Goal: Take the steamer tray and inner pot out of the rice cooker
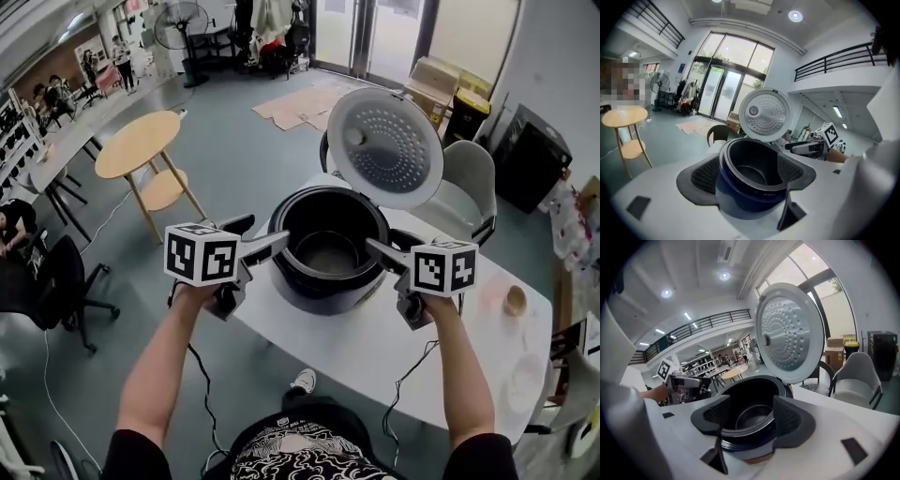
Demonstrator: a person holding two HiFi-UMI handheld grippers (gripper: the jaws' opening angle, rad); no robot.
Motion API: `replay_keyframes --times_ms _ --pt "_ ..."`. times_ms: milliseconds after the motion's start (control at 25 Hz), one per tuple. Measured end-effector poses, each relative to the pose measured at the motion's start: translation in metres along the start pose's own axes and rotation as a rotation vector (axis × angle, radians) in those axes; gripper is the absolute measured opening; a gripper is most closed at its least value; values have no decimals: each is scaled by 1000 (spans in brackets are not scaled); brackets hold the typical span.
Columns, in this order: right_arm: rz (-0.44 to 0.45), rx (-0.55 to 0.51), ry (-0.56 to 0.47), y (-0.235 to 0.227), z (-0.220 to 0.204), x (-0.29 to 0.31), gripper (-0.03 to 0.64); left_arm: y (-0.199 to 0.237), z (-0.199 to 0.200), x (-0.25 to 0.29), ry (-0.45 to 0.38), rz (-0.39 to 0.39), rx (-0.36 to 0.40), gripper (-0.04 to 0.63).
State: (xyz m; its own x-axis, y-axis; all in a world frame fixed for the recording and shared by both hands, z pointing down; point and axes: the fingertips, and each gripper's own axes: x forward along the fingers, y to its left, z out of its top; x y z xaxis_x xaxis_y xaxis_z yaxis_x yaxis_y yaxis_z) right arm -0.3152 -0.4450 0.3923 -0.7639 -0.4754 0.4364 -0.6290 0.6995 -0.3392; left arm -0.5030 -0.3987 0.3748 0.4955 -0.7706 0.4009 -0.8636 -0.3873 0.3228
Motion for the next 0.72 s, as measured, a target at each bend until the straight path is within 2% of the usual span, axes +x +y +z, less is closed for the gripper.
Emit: replay_keyframes --times_ms 200,360,520,600,720 --pt "33 74 40 -37 -17 22 296 20 -9 49 77 -106 -78 383" --pt "45 146 68 -48 11 34 296 42 23 66 141 -166 -141 383" --pt "65 199 123 -69 36 42 296 53 51 96 215 -241 -258 383" --pt "76 218 149 -68 33 46 296 56 53 101 235 -287 -323 383" --pt "95 270 158 -66 28 51 288 60 51 107 259 -321 -376 383"
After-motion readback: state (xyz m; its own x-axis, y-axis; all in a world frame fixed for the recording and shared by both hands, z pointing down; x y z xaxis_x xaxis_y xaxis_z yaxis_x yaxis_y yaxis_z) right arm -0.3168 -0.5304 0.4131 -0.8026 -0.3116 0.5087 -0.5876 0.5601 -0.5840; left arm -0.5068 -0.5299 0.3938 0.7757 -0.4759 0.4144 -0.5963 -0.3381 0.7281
